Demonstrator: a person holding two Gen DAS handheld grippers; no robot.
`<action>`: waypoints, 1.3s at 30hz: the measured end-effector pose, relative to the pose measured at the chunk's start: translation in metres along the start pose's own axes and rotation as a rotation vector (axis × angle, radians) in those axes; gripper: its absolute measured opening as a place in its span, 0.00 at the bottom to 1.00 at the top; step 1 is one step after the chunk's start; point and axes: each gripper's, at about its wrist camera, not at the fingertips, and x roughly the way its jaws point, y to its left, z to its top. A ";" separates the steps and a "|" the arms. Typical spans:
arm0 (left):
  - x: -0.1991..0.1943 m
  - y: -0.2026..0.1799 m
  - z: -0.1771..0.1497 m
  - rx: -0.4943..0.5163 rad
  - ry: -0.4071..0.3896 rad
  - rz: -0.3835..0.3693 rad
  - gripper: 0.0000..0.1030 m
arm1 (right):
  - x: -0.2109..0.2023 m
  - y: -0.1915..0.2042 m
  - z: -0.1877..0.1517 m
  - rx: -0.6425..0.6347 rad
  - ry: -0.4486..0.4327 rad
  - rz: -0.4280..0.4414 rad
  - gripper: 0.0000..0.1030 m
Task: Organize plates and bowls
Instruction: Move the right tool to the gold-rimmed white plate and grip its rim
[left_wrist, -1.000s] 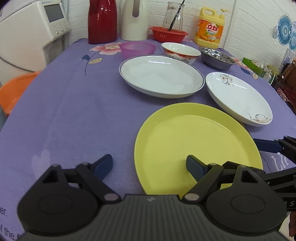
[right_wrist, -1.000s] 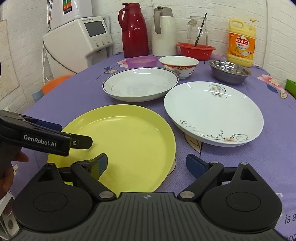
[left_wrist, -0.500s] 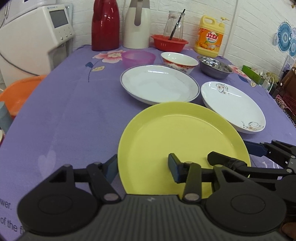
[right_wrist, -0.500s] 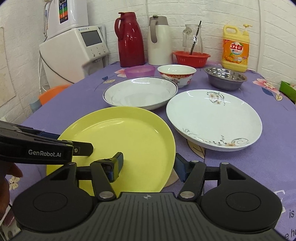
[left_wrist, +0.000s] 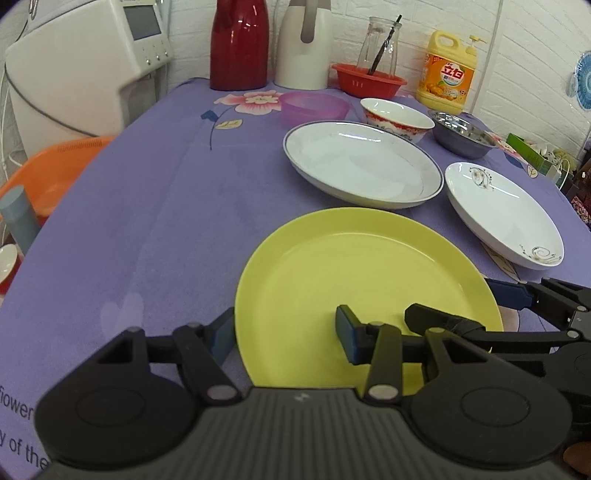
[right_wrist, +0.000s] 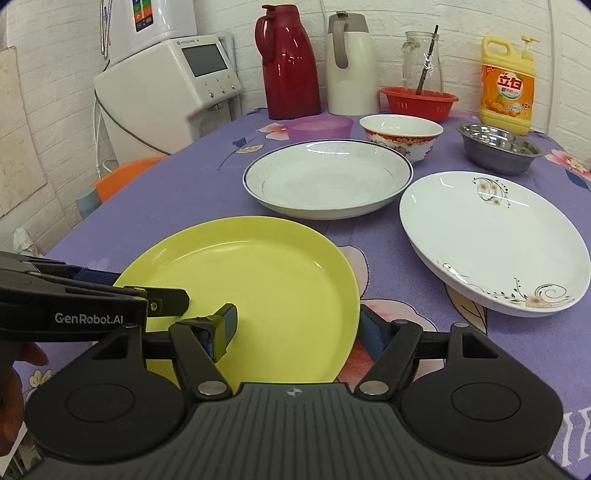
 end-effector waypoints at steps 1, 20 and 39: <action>0.001 0.001 0.000 -0.007 0.001 -0.008 0.47 | -0.001 -0.002 0.001 0.010 0.001 0.018 1.00; 0.001 0.023 0.017 -0.122 -0.029 -0.029 0.56 | 0.006 -0.063 0.018 0.204 -0.035 0.036 1.00; 0.060 0.040 0.111 -0.097 -0.042 -0.092 0.61 | 0.040 -0.077 0.086 0.107 -0.105 0.039 1.00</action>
